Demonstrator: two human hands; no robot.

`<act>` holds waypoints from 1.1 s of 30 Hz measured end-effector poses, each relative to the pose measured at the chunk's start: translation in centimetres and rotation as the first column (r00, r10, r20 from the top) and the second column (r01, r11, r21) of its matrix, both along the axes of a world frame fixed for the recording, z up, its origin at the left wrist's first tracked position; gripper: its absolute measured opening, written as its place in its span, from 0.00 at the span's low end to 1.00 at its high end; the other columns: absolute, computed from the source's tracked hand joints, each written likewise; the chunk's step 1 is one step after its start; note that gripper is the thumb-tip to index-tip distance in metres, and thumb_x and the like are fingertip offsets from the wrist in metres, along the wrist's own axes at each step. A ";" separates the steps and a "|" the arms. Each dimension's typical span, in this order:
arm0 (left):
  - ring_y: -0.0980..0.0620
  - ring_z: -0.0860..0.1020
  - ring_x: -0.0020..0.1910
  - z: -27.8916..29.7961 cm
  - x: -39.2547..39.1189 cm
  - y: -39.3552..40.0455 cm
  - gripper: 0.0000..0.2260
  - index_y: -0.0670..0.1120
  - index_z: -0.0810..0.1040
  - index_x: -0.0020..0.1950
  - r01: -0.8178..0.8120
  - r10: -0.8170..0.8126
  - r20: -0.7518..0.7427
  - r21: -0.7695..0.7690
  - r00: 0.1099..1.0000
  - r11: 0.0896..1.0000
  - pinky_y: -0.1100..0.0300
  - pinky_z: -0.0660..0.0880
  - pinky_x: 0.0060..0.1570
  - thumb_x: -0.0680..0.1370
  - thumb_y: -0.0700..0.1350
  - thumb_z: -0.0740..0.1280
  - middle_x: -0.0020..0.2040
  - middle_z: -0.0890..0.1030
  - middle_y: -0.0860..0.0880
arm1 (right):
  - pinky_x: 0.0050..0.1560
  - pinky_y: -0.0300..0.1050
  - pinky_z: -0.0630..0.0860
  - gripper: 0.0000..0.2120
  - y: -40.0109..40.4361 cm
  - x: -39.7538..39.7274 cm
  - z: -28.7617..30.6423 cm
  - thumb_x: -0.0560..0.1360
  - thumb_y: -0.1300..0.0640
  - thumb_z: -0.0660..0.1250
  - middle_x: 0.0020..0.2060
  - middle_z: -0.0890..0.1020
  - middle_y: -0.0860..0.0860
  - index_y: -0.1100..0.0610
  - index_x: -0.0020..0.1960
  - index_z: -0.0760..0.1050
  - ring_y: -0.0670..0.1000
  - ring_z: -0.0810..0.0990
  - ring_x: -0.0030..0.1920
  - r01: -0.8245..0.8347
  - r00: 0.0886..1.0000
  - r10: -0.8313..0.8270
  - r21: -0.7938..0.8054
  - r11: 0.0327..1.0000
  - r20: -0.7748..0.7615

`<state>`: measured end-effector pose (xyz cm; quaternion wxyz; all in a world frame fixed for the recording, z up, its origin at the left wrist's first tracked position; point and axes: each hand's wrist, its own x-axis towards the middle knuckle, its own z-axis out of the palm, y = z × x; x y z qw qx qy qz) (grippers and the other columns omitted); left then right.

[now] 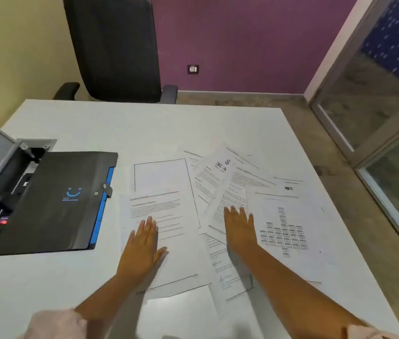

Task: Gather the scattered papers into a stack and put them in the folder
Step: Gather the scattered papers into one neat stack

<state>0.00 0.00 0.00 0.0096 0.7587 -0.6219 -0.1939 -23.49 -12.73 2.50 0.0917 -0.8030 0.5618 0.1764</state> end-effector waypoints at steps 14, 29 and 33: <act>0.50 0.33 0.73 -2.8 -0.9 3.9 0.47 0.41 0.36 0.72 -0.059 0.058 0.068 0.012 0.996 0.998 0.49 0.35 0.72 0.63 0.71 0.22 0.75 0.38 0.46 | 0.73 0.61 0.39 0.40 3.5 -0.2 -4.3 0.75 0.69 0.54 0.74 0.33 0.56 0.55 0.74 0.30 0.60 0.34 0.74 0.024 0.999 -0.026 0.045 0.999 0.043; 0.50 0.32 0.72 -3.6 -0.3 4.4 0.41 0.45 0.31 0.71 -0.042 0.040 0.051 0.037 0.998 0.998 0.50 0.34 0.71 0.65 0.70 0.24 0.73 0.32 0.51 | 0.72 0.62 0.38 0.41 3.1 -1.0 -3.9 0.75 0.67 0.58 0.75 0.35 0.56 0.54 0.75 0.33 0.61 0.35 0.75 -0.038 0.999 0.037 0.028 0.999 0.030; 0.57 0.36 0.74 -2.8 -0.6 5.7 0.38 0.51 0.34 0.73 -0.186 0.178 -0.111 -0.063 0.978 0.981 0.54 0.35 0.73 0.69 0.70 0.30 0.73 0.34 0.57 | 0.70 0.62 0.32 0.42 3.4 -2.2 -3.3 0.73 0.67 0.61 0.76 0.38 0.56 0.53 0.76 0.39 0.63 0.35 0.74 -0.113 0.992 0.117 -0.085 0.990 0.045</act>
